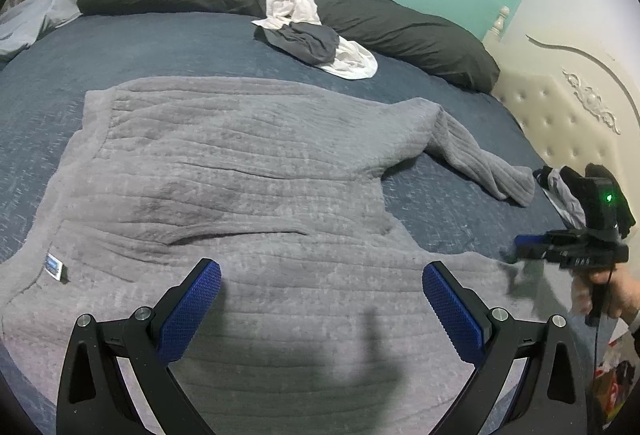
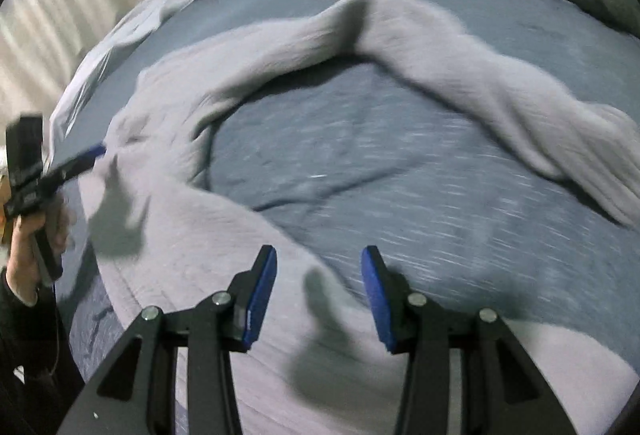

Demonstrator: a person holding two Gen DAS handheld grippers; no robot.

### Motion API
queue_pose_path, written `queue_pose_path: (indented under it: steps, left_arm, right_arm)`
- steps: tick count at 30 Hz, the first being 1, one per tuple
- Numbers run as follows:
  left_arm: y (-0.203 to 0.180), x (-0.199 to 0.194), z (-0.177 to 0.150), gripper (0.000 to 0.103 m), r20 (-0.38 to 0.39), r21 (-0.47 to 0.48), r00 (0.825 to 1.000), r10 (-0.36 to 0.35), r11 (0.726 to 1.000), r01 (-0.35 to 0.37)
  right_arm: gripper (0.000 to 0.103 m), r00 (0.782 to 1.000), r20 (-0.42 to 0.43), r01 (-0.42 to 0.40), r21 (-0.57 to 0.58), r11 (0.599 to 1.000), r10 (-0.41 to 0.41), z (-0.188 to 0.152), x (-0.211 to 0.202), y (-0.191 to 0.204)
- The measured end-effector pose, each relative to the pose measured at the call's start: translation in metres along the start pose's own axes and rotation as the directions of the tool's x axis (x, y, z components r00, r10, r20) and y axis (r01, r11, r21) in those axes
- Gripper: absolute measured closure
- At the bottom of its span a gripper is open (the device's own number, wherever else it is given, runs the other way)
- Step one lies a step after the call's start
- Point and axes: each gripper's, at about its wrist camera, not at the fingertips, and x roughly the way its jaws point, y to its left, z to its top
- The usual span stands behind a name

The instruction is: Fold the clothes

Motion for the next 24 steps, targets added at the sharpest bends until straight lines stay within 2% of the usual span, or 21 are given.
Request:
queue_pose_path:
  steps: [4,6,8,11,15,20,24]
  left_arm:
    - [0.007,-0.002,0.001,0.0,0.003,-0.017,1.0,0.0,1.0,0.0]
    - [0.009,-0.003,0.002,0.0,0.007,-0.023,1.0,0.0,1.0,0.0]
    - [0.011,-0.003,0.002,0.0,0.01,-0.029,1.0,-0.001,1.0,0.001]
    - [0.011,-0.003,0.003,0.0,0.012,-0.034,1.0,-0.003,0.999,0.003]
    - [0.011,-0.003,0.002,0.0,0.01,-0.035,1.0,-0.003,0.999,0.003]
    - [0.01,-0.002,0.002,0.0,0.009,-0.032,1.0,-0.003,0.999,0.003]
    - [0.01,-0.001,0.001,0.0,0.006,-0.033,1.0,-0.004,0.999,0.005]
  right_arm:
    - [0.059,0.997,-0.071,0.002,-0.077,0.997,-0.007,0.002,0.03,0.02]
    - [0.067,0.997,-0.078,0.005,-0.099,0.995,-0.013,0.0,0.037,0.022]
    - [0.085,0.997,-0.076,0.017,-0.099,0.995,-0.024,-0.001,0.037,0.019]
    - [0.098,0.999,-0.05,0.012,-0.101,0.995,-0.017,-0.002,0.03,0.011]
    - [0.099,1.0,0.002,0.031,-0.117,0.993,-0.031,0.001,0.015,0.01]
    - [0.1,0.992,0.11,0.077,-0.124,0.989,-0.063,0.014,0.0,0.015]
    - [0.1,0.99,0.07,0.131,-0.148,0.98,-0.122,0.021,0.022,0.019]
